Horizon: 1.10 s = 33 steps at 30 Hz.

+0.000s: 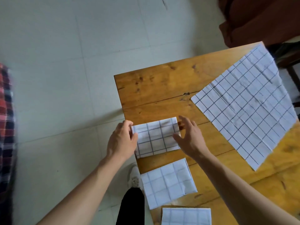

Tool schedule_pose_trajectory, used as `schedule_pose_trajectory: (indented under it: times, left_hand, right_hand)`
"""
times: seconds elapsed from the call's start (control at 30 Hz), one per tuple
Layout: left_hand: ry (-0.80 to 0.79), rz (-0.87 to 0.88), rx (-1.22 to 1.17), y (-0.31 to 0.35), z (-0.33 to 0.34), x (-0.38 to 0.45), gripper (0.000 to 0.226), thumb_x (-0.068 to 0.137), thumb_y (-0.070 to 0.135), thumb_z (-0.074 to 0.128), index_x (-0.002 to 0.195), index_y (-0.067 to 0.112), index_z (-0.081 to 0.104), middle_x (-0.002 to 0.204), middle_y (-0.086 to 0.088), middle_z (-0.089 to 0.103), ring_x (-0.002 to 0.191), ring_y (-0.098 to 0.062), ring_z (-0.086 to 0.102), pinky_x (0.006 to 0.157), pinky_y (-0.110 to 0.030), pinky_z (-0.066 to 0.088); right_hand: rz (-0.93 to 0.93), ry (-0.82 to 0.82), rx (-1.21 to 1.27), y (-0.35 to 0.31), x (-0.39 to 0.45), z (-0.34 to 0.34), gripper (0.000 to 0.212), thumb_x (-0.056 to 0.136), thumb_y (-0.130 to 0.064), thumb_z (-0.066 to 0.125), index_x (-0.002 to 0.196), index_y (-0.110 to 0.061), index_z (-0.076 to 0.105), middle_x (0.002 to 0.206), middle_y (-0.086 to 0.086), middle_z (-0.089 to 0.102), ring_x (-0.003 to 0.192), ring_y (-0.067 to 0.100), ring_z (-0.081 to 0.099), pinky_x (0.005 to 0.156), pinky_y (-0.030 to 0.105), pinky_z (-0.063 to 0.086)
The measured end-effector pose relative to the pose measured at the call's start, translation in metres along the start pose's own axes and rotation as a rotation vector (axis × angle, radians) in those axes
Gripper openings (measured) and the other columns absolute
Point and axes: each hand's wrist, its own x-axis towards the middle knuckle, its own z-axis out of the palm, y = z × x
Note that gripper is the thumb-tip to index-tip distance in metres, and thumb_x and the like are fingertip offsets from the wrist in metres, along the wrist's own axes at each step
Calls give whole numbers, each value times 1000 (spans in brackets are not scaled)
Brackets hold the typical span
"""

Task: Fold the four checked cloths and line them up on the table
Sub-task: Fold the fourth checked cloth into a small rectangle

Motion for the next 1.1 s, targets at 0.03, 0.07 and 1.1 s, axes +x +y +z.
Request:
schedule_pose_trajectory:
  times: [0.03,0.07,1.1]
  left_hand:
    - [15,-7,18,1,-4,-1,33,94,26,60,126,17,54,121,-5,60,101,-25,62,76,-30,45]
    - [26,-10,28,4,-10,-3,36,94,26,60,128,17,53,124,-6,59,106,-26,61,80,-32,47]
    - [-5,865,75,367,5,-421,32,94,35,63,122,21,60,126,0,59,119,-18,51,92,-31,44]
  right_hand:
    - [-8,-1,-21,-4,-4,-5,67,90,-26,67,149,-21,35,143,7,46,128,23,46,102,33,38]
    - [-16,4,-32,-7,-9,-11,66,91,-28,66,149,-21,35,146,7,44,131,24,44,102,31,36]
    - [33,692,82,179,-543,-252,48,94,-37,61,139,-31,46,145,-7,43,134,15,36,111,36,36]
